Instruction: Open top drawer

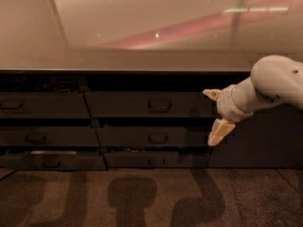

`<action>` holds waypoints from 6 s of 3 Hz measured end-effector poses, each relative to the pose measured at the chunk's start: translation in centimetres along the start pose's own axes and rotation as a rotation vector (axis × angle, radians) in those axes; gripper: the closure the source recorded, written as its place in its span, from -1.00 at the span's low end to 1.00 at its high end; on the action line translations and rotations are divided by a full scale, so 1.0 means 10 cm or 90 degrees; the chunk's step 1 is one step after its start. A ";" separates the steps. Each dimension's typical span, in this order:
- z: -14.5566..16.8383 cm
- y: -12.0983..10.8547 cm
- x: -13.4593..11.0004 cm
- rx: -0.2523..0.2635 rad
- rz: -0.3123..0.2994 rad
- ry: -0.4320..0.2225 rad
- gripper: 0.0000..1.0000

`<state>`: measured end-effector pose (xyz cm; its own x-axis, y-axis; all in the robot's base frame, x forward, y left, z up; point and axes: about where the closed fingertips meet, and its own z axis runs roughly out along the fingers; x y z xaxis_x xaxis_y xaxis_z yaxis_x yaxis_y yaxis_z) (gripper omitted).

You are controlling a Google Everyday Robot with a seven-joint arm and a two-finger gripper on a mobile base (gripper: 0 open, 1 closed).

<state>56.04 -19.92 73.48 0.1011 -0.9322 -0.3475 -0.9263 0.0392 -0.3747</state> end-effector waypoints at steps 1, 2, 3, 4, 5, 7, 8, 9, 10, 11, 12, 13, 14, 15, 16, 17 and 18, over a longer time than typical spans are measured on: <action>-0.02 -0.33 0.16 -0.003 0.051 -0.007 -1.00; -0.06 -0.50 0.20 0.000 0.072 -0.023 -1.00; -0.07 -0.52 0.20 0.002 0.072 -0.024 -1.00; 0.16 -0.46 0.33 -0.014 0.089 0.008 -1.00; 0.56 -0.31 0.59 -0.054 0.119 0.034 -1.00; 0.49 -0.47 0.60 -0.050 0.135 0.069 -1.00; 0.46 -0.65 0.55 -0.040 0.144 0.108 -1.00; 0.48 -0.66 0.54 -0.041 0.146 0.109 -1.00; 0.52 -0.66 0.60 -0.066 0.159 0.052 -1.00; 0.70 -0.44 0.79 -0.144 0.167 -0.066 -1.00; 0.70 -0.44 0.79 -0.144 0.167 -0.066 -1.00; 0.62 -0.61 0.76 -0.110 0.204 -0.009 -1.00; 0.56 -0.72 0.75 -0.086 0.242 0.022 -1.00; 0.56 -0.72 0.75 -0.086 0.242 0.022 -1.00; 0.62 -0.74 0.81 -0.095 0.258 0.024 -1.00; 0.74 -0.80 1.01 -0.115 0.287 0.034 -1.00; 0.74 -0.80 1.01 -0.115 0.287 0.034 -1.00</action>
Offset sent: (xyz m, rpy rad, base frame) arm 0.0651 -0.0327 0.0310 0.1179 0.0419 -0.1134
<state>67.20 -27.01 66.60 -0.3398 -0.8540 -0.3940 -0.9220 0.3852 -0.0399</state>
